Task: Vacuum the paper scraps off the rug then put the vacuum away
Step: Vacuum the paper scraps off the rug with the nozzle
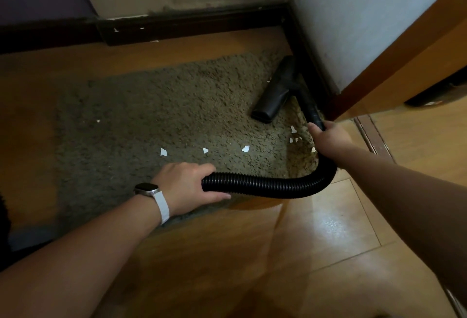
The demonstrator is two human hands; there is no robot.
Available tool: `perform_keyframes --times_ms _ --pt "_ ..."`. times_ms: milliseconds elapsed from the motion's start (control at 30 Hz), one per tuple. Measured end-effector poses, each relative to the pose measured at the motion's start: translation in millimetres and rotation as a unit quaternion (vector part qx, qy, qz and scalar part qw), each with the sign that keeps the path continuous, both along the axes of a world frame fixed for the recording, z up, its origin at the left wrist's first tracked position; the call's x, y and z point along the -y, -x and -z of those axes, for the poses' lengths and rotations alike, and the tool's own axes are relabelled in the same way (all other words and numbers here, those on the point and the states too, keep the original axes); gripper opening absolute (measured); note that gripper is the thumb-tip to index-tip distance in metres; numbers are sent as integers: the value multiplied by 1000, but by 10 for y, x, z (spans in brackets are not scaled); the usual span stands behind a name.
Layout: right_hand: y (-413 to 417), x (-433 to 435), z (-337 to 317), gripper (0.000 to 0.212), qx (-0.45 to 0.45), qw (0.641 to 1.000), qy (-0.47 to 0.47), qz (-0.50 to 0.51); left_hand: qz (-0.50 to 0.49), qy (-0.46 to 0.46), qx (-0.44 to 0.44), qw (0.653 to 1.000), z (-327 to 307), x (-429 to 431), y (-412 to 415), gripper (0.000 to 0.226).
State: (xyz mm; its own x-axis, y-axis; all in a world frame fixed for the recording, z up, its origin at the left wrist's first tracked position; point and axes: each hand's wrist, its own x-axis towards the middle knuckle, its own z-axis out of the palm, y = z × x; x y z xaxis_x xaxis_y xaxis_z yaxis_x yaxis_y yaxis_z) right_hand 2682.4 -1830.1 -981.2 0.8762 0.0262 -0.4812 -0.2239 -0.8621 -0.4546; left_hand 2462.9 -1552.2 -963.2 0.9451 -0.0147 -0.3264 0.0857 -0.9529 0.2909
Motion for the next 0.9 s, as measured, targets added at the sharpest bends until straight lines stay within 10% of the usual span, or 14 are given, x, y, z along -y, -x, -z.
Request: perform_keyframes --times_ms 900 --pt "-291 -460 26 35 84 969 83 -216 -18 -8 -33 999 7 61 46 60"
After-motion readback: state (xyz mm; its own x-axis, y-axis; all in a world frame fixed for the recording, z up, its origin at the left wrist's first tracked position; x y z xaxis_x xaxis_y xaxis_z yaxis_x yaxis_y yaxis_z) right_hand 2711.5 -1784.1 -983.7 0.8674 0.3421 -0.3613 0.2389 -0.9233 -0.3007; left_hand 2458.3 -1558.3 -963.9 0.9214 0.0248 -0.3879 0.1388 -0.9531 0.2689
